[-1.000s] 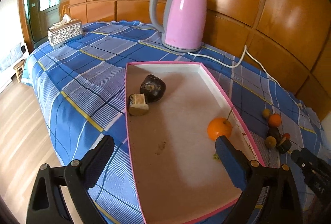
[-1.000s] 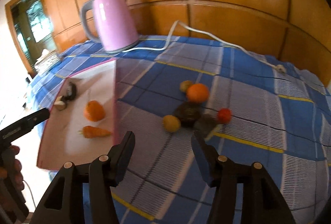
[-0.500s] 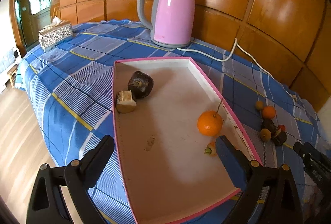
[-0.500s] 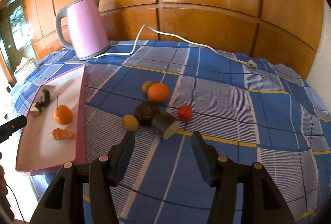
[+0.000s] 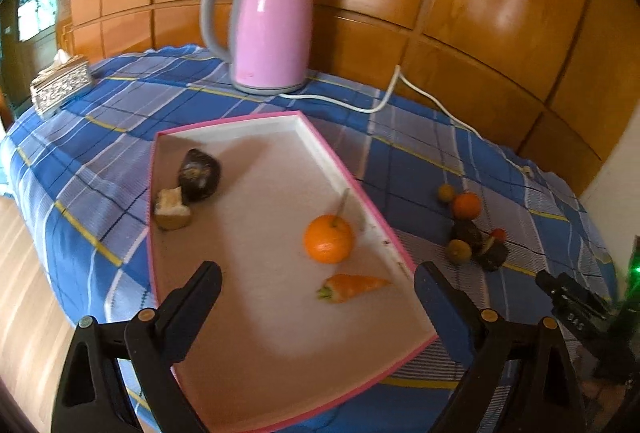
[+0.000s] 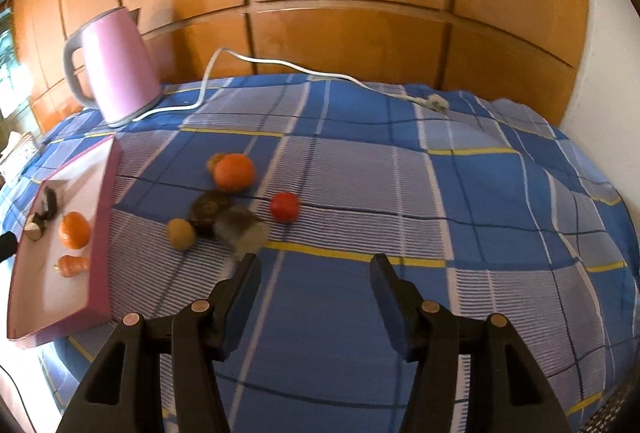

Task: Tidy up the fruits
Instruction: 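Reach the left gripper to the small brown potato and grasp it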

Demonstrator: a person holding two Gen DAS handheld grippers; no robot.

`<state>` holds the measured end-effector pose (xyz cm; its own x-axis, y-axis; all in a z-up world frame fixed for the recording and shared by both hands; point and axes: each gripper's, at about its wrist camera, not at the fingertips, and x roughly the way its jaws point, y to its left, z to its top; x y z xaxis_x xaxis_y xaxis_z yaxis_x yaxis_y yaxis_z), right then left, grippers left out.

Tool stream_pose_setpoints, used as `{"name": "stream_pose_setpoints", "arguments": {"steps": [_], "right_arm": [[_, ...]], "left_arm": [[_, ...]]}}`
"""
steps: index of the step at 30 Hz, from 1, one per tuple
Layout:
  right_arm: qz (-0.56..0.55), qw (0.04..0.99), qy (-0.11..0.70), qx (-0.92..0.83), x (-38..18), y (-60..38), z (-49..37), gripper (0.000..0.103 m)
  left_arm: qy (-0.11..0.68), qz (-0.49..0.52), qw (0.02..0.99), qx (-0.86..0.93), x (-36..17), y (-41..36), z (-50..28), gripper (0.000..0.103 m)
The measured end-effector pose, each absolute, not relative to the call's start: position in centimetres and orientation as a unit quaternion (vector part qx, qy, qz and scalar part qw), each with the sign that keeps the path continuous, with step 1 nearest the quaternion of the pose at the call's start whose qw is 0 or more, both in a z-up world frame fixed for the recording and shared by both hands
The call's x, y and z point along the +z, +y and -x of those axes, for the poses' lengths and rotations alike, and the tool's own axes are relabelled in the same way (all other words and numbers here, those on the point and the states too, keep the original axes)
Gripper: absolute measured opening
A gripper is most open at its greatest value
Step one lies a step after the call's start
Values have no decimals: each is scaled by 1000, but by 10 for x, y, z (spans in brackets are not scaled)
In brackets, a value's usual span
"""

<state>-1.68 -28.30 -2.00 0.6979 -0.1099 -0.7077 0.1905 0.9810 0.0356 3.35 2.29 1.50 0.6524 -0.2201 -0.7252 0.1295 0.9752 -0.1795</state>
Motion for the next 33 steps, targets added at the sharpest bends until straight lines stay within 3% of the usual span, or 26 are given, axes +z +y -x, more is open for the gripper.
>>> {"name": "stream_pose_setpoints", "arguments": {"steps": [8,15,25,33], "right_arm": [[-81,910,389,-119,-32,-316,24,57],[-103,907,386,-130,-35,-334,30,57],[-128,905,385,-129,-39,-348,34,57],[-141,904,384,-126,-40,-356,35,57]], "left_arm": [[411,0,896,-170,21,-24,-40,85],[428,-56,872,-230,16,-73,-50,57],[475,-116,834,-258,-14,-126,-79,47],[496,-154,810,-271,-39,-153,-91,47]]}}
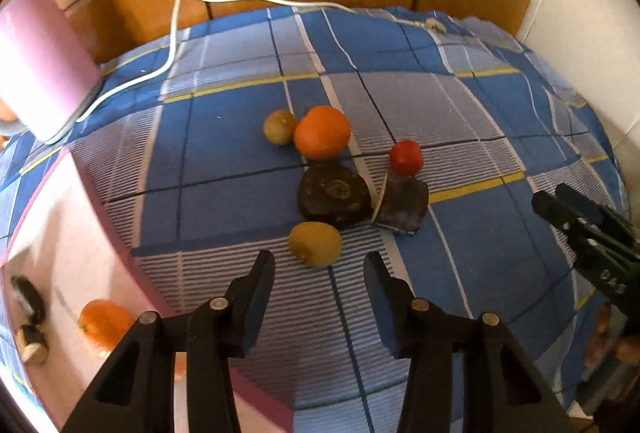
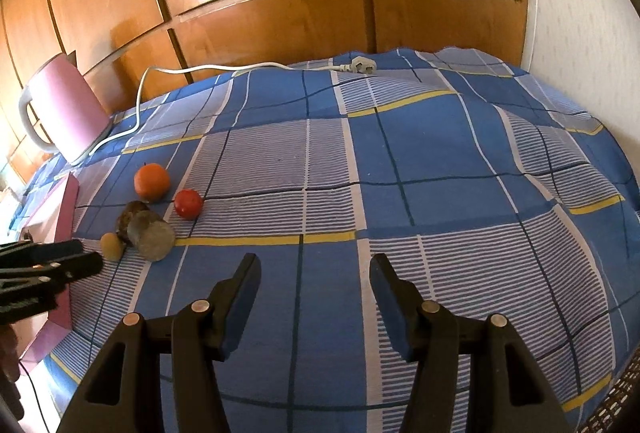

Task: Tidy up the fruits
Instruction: 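Reach the left gripper to the small brown potato and grasp it, then carry the potato into the tray with the left gripper and release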

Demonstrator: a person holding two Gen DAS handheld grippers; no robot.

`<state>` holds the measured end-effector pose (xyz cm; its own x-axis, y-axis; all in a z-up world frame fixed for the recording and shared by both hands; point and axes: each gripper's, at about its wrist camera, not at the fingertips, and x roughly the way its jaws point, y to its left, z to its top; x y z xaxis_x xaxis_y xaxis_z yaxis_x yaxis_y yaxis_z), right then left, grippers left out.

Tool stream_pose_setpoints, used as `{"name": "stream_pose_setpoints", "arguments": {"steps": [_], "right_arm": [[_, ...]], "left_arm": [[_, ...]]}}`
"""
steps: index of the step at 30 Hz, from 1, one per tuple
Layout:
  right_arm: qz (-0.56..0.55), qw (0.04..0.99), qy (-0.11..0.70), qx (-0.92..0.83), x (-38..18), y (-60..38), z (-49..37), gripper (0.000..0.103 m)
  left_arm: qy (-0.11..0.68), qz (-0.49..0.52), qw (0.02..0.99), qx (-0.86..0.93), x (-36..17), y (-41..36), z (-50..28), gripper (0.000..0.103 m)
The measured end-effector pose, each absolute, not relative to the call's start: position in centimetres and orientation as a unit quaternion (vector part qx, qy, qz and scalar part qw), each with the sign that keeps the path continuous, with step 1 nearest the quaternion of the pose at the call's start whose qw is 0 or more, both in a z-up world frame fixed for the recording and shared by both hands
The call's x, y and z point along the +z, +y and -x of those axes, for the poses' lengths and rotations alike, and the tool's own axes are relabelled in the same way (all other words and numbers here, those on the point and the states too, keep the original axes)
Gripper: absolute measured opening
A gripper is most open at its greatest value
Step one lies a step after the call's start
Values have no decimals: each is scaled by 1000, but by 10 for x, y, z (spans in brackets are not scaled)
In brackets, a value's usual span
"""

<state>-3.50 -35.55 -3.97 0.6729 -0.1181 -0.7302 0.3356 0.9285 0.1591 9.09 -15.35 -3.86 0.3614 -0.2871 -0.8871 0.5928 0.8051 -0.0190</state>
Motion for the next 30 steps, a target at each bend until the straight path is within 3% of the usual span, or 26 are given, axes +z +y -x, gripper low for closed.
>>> {"name": "stream_pose_setpoints", "arguments": {"steps": [3,6,30], "right_arm": [[-148,903,384,-126,-40,-359,35,57],[-151,902,385,-127,-40,-361,36,57],[-151,889,424,-82,-50,-347,30,57]], "left_arm": [[500,-165,806,-270,-48,-161,-98,46],[493,-169,809,-270,-51,-163,-101,30],[446,0,853,-271,1,-78,-53,29]]}}
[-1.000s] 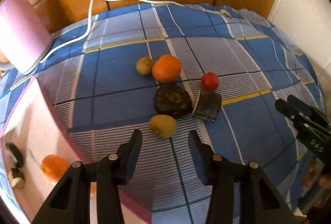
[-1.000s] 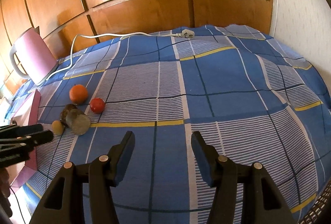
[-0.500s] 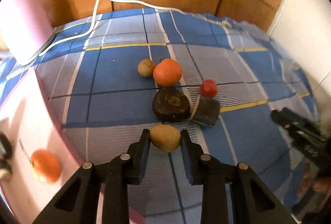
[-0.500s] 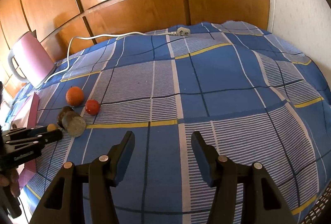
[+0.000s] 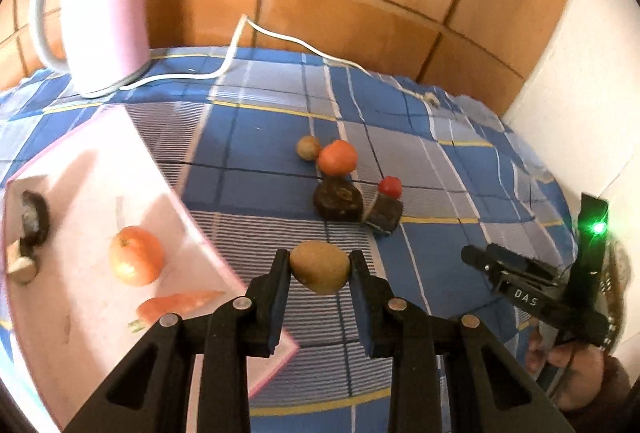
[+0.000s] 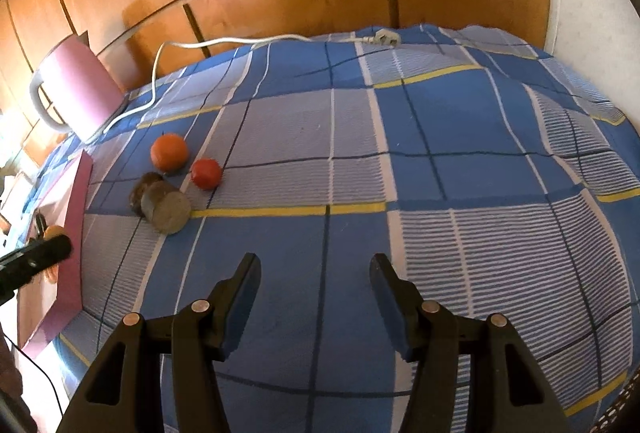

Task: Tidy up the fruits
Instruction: 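Carry the potato into the tray with the left gripper and release, then reach the right gripper to the red tomato and grasp it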

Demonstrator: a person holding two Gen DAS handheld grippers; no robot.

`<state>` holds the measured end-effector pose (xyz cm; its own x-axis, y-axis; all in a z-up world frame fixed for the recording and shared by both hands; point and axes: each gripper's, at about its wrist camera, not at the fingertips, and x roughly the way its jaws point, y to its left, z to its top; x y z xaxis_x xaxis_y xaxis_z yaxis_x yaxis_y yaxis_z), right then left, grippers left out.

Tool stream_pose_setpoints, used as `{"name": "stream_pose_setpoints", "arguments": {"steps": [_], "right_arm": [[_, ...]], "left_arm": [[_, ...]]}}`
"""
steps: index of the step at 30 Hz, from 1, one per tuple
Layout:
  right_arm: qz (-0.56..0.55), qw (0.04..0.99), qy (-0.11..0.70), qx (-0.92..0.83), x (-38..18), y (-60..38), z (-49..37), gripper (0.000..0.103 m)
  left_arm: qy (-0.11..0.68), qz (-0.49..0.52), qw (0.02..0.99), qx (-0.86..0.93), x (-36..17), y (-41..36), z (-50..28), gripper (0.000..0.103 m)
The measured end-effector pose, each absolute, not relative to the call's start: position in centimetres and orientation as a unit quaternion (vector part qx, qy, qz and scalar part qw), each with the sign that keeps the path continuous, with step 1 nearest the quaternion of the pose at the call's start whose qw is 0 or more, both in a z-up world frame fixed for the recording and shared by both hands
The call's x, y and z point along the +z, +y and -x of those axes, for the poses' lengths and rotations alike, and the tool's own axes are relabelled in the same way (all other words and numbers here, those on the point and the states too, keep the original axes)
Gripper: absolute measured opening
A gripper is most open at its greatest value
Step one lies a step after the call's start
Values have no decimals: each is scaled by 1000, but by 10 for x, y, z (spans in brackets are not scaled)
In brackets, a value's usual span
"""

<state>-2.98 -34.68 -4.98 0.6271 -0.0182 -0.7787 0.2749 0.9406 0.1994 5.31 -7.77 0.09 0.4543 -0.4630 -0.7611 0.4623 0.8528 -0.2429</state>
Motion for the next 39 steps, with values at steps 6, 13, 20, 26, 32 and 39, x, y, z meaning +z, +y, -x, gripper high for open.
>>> {"name": "stream_pose_setpoints", "arguments": {"steps": [6,13,20,26,32,39], "right_arm": [[-149,888,428,-83,-50,-344,30,57],[-137,888,431,-82,-49,-336,28,57],[-127,888,435,-83,-49,-332,26,57],[-120,888,435,-88,-46,-331,24,57],[-116,888,437,-88,-46,-329,24,57],[-118,888,436,-87,-47,-329,25,57]], "left_arm": [[442,52,865,-230,10,-28,-61,29],[449,114,872,-159,6,37,-87,29],[447,152,876,-97,-1,80,-131,29],[442,129,885,-68,-7,81,-161,30],[431,116,894,-44,-6,79,-157,43],[440,104,892,-9,-7,76,-122,46]]}}
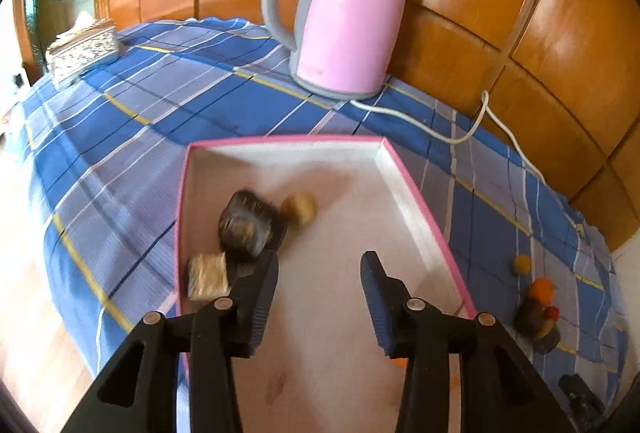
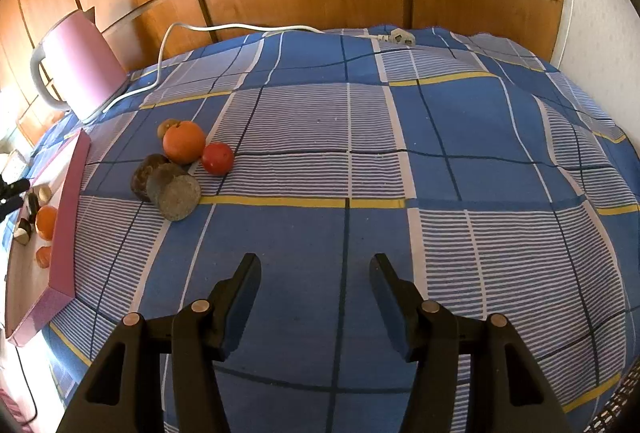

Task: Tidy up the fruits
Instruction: 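Reach the right gripper to the red tomato and grasp it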

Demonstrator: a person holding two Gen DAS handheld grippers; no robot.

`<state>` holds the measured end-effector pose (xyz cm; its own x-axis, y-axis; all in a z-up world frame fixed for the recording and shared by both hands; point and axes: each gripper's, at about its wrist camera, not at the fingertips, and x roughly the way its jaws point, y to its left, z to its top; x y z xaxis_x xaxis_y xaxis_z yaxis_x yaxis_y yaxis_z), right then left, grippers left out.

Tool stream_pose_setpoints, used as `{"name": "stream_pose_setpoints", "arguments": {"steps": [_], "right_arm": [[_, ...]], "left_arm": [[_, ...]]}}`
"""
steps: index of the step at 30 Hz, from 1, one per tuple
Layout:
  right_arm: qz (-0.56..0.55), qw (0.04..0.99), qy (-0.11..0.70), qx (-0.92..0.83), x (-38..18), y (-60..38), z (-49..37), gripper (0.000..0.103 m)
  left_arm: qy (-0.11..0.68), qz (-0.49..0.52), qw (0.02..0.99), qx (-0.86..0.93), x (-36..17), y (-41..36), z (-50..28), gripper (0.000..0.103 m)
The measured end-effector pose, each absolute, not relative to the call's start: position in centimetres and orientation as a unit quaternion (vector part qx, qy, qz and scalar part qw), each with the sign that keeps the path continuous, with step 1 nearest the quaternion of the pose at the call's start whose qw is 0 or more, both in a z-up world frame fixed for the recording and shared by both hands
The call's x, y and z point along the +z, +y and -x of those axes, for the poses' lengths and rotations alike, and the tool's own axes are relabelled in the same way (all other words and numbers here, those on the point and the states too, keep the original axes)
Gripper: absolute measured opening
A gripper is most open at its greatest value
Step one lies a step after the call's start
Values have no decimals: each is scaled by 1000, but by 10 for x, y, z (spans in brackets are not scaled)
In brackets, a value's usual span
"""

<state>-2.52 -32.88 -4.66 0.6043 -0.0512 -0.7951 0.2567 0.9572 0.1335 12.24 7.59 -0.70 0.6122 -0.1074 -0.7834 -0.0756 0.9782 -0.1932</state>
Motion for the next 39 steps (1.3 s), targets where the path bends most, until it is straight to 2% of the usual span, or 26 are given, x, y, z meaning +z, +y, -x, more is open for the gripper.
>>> {"name": "stream_pose_setpoints", "arguments": {"steps": [14,17,22,30,39], "right_arm": [[-163,886,429,-60,-43,-340,15,57],[-175,887,424,-48,-38,-340,7,51],[-217,876,430,-7,-33,-338,-15,51],[-257,852,455,14,-38,-333,-61,51],[-248,837,488,5,-52,-331,-85,51]], "left_arm": [[437,66,897,-26,-15,54,-54,57],[435,56,898,-25,-16,52,-48,59],[418,55,906,-22,-14,53,-36,77],[422,56,905,-18,-16,57,-34,77],[427,57,902,-14,-20,60,-33,80]]}}
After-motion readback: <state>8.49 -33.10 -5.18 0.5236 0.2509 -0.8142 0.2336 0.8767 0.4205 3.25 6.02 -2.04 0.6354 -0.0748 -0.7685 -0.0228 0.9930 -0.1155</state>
